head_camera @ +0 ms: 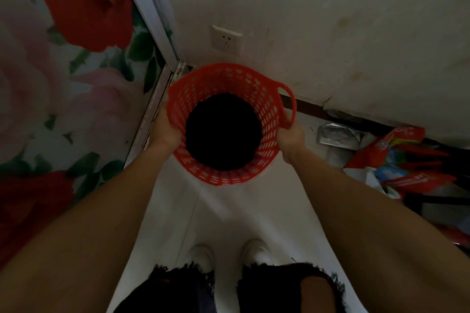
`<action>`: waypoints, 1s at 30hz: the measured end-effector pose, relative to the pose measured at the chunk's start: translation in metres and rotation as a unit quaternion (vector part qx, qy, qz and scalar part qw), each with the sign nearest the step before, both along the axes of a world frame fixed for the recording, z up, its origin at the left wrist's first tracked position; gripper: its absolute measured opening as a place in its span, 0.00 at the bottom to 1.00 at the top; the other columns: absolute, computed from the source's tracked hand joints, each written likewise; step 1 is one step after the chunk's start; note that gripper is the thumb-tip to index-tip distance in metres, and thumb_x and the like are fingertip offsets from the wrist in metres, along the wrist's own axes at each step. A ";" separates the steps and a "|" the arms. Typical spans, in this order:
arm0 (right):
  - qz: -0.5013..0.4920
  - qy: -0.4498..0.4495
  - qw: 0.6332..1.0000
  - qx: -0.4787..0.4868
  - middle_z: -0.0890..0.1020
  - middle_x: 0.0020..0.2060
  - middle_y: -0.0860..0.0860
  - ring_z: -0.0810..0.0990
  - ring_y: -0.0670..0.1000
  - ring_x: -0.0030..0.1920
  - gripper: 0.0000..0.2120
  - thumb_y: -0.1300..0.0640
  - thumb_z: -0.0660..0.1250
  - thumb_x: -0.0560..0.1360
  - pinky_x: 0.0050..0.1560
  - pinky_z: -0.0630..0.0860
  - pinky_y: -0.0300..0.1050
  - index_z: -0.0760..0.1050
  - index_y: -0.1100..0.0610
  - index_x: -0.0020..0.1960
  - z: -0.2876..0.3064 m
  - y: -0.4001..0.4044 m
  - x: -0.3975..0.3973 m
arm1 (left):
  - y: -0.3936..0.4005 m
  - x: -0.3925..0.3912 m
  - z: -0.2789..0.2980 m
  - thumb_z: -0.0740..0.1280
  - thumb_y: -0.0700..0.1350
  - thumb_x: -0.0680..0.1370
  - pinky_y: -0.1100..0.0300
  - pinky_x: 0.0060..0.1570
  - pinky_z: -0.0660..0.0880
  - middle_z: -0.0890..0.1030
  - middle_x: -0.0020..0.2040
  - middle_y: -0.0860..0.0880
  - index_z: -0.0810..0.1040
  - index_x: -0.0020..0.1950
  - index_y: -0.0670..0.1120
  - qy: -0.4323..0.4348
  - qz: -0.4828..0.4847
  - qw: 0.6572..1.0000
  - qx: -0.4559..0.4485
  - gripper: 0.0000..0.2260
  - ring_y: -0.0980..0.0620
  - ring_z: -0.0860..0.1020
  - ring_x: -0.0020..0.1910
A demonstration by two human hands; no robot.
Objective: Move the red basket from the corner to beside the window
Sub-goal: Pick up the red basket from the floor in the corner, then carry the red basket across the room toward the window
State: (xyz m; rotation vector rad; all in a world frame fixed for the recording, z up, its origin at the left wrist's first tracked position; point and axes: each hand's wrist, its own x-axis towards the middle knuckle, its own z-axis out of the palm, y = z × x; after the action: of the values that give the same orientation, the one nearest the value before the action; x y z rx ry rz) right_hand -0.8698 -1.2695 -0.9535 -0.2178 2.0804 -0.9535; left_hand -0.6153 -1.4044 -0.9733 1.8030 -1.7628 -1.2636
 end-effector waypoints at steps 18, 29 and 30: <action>0.015 0.012 0.998 0.052 0.84 0.59 0.65 0.84 0.67 0.60 0.19 0.61 0.63 0.82 0.58 0.83 0.58 0.77 0.64 0.71 0.388 0.089 -0.039 | 0.043 -0.043 0.379 0.66 0.43 0.74 0.49 0.52 0.74 0.74 0.67 0.34 0.38 0.77 0.57 -0.162 -0.151 0.975 0.030 0.44 0.34 0.78 0.57; -0.093 0.068 0.993 0.013 0.84 0.60 0.60 0.85 0.63 0.58 0.23 0.55 0.64 0.80 0.59 0.84 0.57 0.77 0.56 0.75 0.590 0.226 -0.020 | 0.125 -0.076 0.599 0.67 0.36 0.75 0.48 0.47 0.74 0.71 0.70 0.34 0.33 0.79 0.54 -0.093 -0.303 0.945 -0.085 0.48 0.39 0.77 0.51; -0.111 0.078 0.991 0.002 0.84 0.59 0.59 0.85 0.62 0.57 0.23 0.55 0.65 0.80 0.60 0.84 0.57 0.77 0.55 0.75 0.607 0.240 -0.014 | 0.134 -0.078 0.619 0.65 0.36 0.75 0.48 0.46 0.73 0.70 0.70 0.34 0.34 0.79 0.55 -0.097 -0.308 0.942 -0.086 0.46 0.40 0.76 0.50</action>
State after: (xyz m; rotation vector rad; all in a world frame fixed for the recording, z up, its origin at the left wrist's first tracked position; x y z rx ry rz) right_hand -0.8835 -1.0293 -0.3462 -0.0605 2.2860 -1.0939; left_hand -0.6936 -1.2709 -0.3547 1.3553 -2.5918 -1.0995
